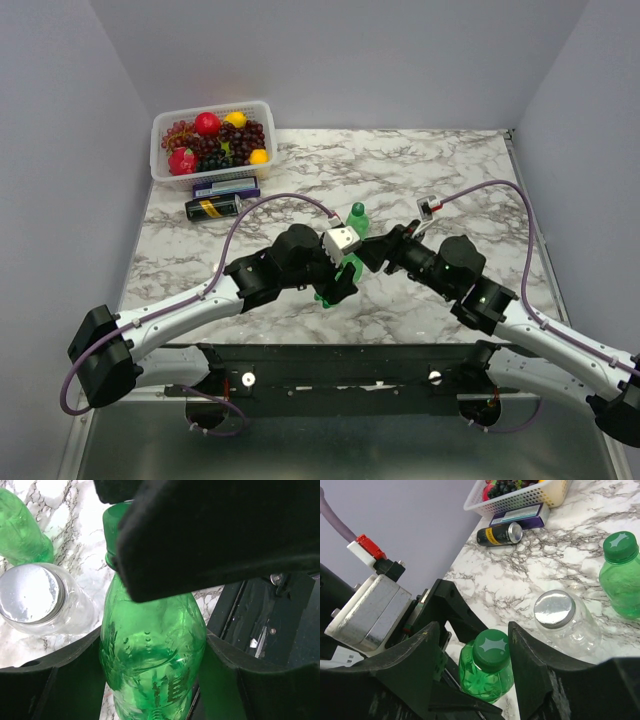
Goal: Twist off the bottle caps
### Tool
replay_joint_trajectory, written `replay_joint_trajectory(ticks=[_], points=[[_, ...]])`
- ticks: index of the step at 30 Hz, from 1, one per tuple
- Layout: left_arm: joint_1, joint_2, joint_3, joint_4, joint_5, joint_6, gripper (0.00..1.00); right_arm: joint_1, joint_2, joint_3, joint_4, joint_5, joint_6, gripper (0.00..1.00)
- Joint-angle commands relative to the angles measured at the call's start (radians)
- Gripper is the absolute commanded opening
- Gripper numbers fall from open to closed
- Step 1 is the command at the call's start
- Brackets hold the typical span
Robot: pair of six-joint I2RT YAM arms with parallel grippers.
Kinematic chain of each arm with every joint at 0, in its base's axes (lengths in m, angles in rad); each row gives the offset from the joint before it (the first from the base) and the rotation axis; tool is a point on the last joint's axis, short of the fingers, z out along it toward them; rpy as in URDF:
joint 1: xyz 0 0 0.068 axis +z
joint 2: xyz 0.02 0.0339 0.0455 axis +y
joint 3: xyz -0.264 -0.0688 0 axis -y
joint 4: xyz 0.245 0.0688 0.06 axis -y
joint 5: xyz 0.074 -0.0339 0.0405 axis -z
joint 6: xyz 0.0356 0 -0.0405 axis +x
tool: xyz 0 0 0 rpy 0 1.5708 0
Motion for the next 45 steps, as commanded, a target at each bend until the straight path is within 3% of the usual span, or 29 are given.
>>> replay_joint_trajectory(ticks=[1,12,22,28,29,32,38,45], points=[[-0.008,-0.006,0.038,0.011,-0.033,0.009,0.11,0.017,0.030,0.048,-0.012,0.078,0.016,0.64],[-0.008,-0.012,0.038,0.011,-0.033,0.008,0.11,0.020,0.038,0.035,-0.055,0.176,0.027,0.63],[-0.010,-0.022,0.038,0.008,-0.041,0.009,0.11,0.020,0.068,0.036,-0.029,0.107,0.044,0.59],[-0.010,-0.028,0.036,0.008,-0.041,0.008,0.11,0.019,0.064,0.019,0.003,0.086,0.050,0.47],[-0.010,-0.026,0.036,0.010,-0.037,0.008,0.11,0.019,0.061,0.018,0.008,0.084,0.050,0.37],[-0.010,-0.026,0.036,0.013,-0.032,0.006,0.11,0.019,0.058,0.010,0.017,0.070,0.056,0.21],[-0.008,-0.032,0.033,0.030,0.020,0.009,0.11,0.019,0.056,-0.013,0.066,0.029,0.070,0.02],[0.051,-0.055,0.021,0.105,0.324,-0.005,0.11,0.018,0.016,-0.070,0.202,-0.109,-0.031,0.01]])
